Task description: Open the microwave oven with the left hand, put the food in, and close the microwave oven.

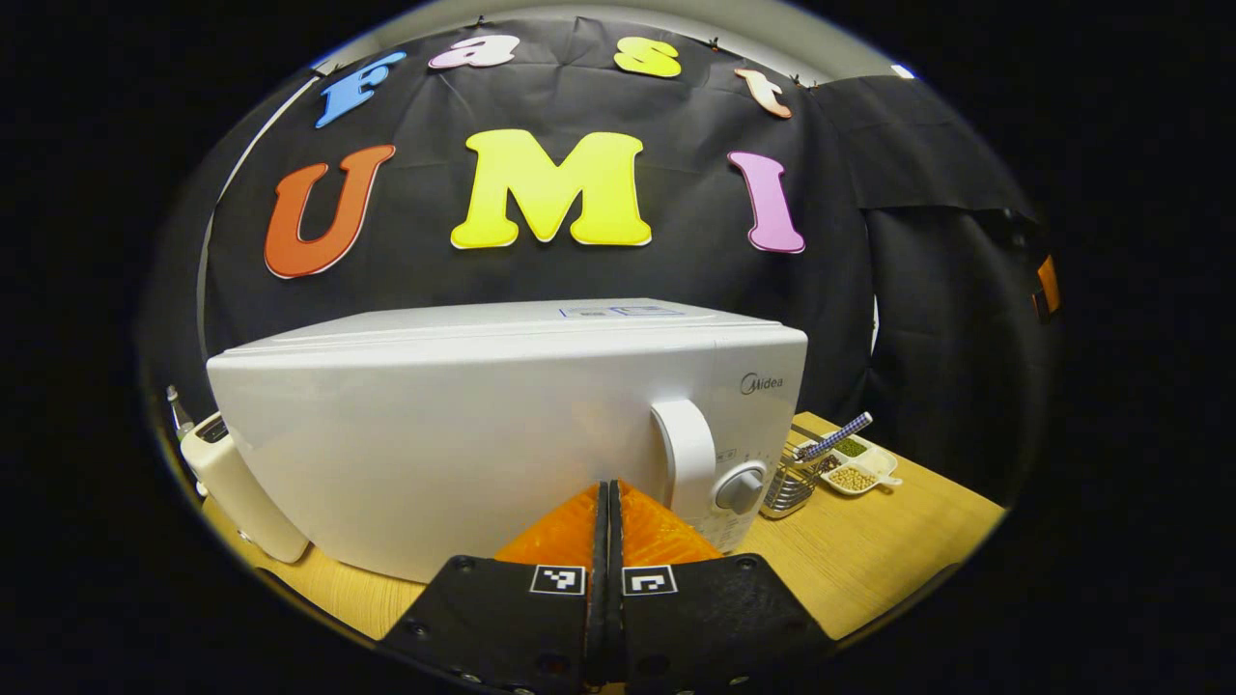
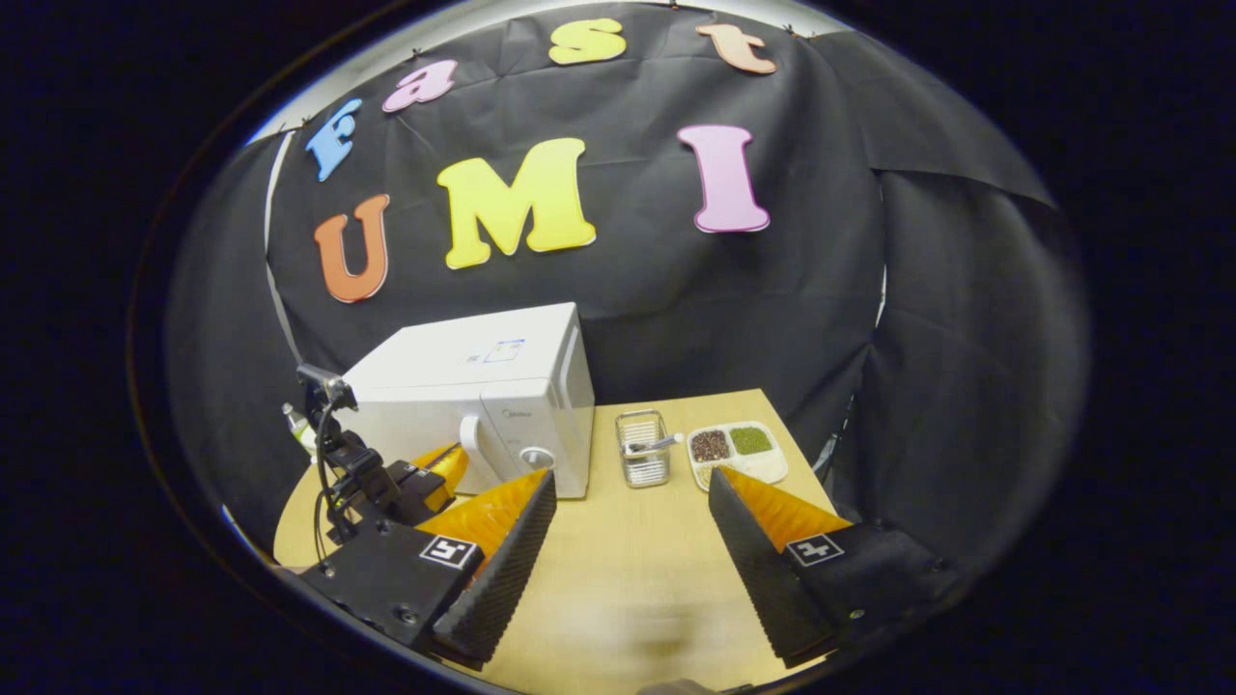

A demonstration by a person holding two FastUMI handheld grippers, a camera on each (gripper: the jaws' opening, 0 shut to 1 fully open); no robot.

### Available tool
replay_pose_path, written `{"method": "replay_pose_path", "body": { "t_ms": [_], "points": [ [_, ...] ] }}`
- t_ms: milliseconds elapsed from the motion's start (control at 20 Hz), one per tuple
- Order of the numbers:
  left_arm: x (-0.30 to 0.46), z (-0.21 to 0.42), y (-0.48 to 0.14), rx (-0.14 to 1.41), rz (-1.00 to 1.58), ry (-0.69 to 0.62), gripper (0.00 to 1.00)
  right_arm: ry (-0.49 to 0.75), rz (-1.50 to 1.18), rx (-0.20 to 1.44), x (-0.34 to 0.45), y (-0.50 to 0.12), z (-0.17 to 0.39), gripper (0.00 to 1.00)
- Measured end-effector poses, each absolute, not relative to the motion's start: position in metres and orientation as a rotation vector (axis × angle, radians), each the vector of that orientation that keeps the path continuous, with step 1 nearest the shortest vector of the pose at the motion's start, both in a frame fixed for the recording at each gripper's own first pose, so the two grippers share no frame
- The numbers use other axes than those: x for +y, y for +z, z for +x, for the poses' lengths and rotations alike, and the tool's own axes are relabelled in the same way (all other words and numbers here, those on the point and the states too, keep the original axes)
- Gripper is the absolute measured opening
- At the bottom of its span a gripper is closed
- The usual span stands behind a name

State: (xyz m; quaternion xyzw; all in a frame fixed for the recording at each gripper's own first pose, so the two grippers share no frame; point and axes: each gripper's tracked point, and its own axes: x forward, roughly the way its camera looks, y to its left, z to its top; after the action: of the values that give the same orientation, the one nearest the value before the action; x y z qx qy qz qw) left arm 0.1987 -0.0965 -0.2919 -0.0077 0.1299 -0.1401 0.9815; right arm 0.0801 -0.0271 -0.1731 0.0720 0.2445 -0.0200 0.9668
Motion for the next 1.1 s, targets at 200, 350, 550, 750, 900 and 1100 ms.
{"method": "replay_pose_path", "body": {
  "t_ms": [200, 350, 550, 750, 900, 1100],
  "points": [
    [-0.083, 0.172, -0.289, 0.300, -0.007, -0.252, 0.67, -0.025, 0.076, 0.435, -0.019, -0.154, 0.073, 1.00],
    [-0.066, 0.138, -0.269, 0.307, -0.002, -0.209, 0.96, -0.012, 0.031, 0.368, -0.007, -0.135, 0.066, 1.00],
    [-0.035, 0.090, -0.198, 0.232, 0.023, -0.185, 0.95, 0.007, 0.018, 0.289, 0.012, -0.110, 0.050, 0.92],
    [-0.001, 0.044, -0.128, 0.170, 0.045, -0.164, 0.95, 0.016, -0.004, 0.211, 0.030, -0.082, 0.032, 1.00],
    [0.025, 0.016, -0.073, 0.113, 0.026, -0.136, 0.95, 0.015, -0.007, 0.148, 0.039, -0.056, 0.019, 1.00],
    [0.054, -0.005, -0.018, 0.048, -0.004, -0.082, 0.95, 0.014, 0.035, 0.086, 0.042, -0.023, 0.012, 0.92]
  ]
}}
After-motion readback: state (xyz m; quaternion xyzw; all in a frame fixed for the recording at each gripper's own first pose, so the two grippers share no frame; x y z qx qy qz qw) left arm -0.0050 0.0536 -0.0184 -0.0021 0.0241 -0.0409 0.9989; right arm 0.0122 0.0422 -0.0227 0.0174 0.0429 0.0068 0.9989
